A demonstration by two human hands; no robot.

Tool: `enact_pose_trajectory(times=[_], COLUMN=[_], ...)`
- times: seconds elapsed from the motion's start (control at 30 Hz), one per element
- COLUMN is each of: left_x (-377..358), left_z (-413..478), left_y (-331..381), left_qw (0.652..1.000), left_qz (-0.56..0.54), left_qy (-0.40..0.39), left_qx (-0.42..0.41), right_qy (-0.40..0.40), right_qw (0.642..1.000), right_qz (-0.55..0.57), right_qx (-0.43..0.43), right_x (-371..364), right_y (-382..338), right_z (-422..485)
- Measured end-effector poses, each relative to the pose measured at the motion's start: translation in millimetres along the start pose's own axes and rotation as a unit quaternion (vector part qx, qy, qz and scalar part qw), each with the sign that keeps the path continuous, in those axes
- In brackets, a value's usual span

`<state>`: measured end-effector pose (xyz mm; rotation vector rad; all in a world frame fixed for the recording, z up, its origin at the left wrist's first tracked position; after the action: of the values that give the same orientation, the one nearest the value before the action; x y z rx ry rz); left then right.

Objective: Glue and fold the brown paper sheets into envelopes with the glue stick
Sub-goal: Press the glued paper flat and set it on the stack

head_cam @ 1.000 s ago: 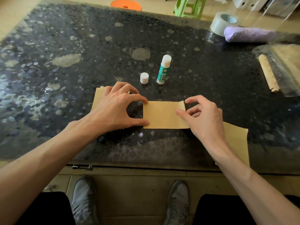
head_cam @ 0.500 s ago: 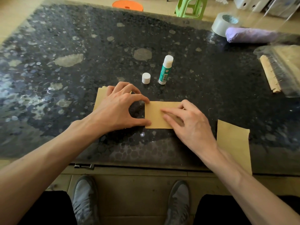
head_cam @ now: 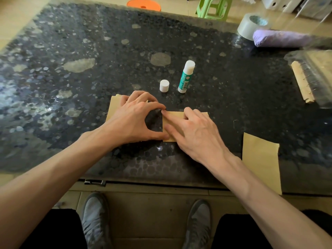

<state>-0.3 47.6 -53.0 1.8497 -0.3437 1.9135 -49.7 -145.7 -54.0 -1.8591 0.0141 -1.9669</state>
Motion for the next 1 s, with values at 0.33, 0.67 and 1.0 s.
enact_pose_trajectory(times=[0.33,0.67,1.0], left_x=[3,20,6], left_z=[1,6,1], left_y=[-1,-7,-6], left_qw=[1.0,0.996,0.982], left_qz=[0.015,-0.065,0.071], left_qy=[-0.013,-0.001,0.063], left_qx=[-0.009,-0.055,-0.162], right_qy=[-0.056,-0.075,-0.079], right_qw=[0.998,0.996,0.996], right_qz=[0.006,-0.003,0.013], right_qx=[0.028,0.039,0.041], right_x=[7,10,13], right_y=[6,7,6], right_z=[-10,-13,-21])
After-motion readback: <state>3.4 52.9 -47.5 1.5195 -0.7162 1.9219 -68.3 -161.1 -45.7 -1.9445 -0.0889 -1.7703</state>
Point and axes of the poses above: each hand's wrist, its own z-axis towards the middle knuckle, its own x-axis out of the back of the hand, y = z × x, the point moved 2 cm from there along z, towards the middle knuckle, and after that the axes turned 12 degrees about z, right-handed, at the moved point
